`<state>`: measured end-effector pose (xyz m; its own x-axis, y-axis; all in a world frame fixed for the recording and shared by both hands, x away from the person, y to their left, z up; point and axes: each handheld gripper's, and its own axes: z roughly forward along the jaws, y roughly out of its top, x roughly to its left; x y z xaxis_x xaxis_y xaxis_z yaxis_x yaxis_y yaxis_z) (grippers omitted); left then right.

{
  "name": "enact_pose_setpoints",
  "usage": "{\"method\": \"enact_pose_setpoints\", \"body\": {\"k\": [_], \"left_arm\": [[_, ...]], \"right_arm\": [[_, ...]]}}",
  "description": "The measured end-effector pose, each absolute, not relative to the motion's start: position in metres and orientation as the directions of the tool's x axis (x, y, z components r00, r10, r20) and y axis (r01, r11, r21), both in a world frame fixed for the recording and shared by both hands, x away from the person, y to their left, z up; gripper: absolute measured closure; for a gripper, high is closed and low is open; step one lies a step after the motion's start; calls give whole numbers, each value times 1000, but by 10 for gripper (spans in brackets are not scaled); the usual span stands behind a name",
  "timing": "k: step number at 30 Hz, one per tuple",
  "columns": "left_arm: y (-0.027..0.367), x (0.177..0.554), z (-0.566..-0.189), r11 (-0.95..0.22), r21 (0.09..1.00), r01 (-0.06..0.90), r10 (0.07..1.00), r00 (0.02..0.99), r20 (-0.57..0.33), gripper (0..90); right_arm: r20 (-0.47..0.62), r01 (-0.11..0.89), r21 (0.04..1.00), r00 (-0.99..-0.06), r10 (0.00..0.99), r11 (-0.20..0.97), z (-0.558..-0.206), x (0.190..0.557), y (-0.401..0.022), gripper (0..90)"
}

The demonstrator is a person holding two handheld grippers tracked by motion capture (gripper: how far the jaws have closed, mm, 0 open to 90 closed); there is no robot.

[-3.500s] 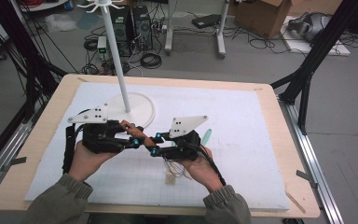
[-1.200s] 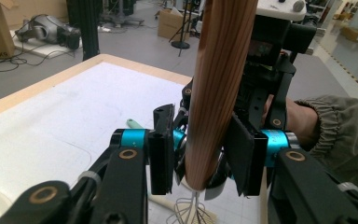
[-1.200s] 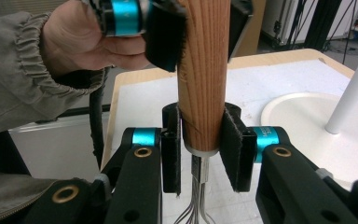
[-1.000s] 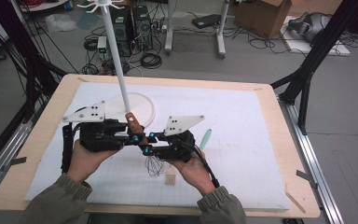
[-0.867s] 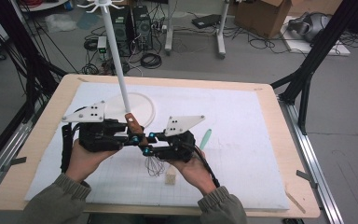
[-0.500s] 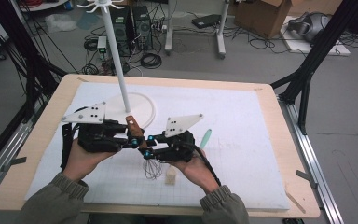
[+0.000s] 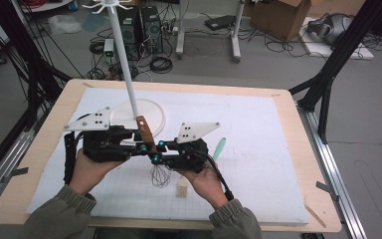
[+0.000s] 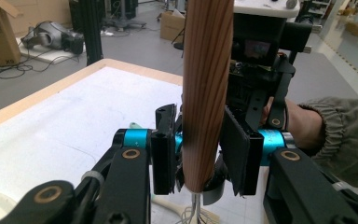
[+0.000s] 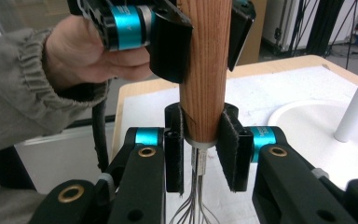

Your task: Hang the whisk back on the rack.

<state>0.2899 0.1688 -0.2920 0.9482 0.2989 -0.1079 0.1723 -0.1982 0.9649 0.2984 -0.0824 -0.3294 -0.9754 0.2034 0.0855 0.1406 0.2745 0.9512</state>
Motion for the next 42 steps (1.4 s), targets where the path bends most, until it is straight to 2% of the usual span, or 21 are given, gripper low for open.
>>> {"method": "enact_pose_setpoints", "body": {"k": [4, 7, 17, 22, 42], "left_arm": [[168, 290, -292, -199, 965, 172, 300, 948, -107, 670], [168, 289, -292, -195, 966, 169, 292, 950, -107, 713], [169, 289, -290, -202, 966, 159, 270, 957, -102, 724], [171, 291, -290, -217, 962, 166, 278, 955, -102, 725], [187, 300, -283, -219, 959, 181, 306, 946, -109, 724]], "right_arm": [[96, 146, 956, -975, 199, 255, -329, 298, -81, 736], [110, 157, 955, -975, 194, 250, -329, 298, -79, 736], [108, 152, 958, -977, 185, 242, -329, 296, -79, 723], [88, 136, 956, -978, 190, 258, -329, 295, -81, 612], [95, 189, 944, -941, 324, 272, -329, 290, -134, 396]]}}
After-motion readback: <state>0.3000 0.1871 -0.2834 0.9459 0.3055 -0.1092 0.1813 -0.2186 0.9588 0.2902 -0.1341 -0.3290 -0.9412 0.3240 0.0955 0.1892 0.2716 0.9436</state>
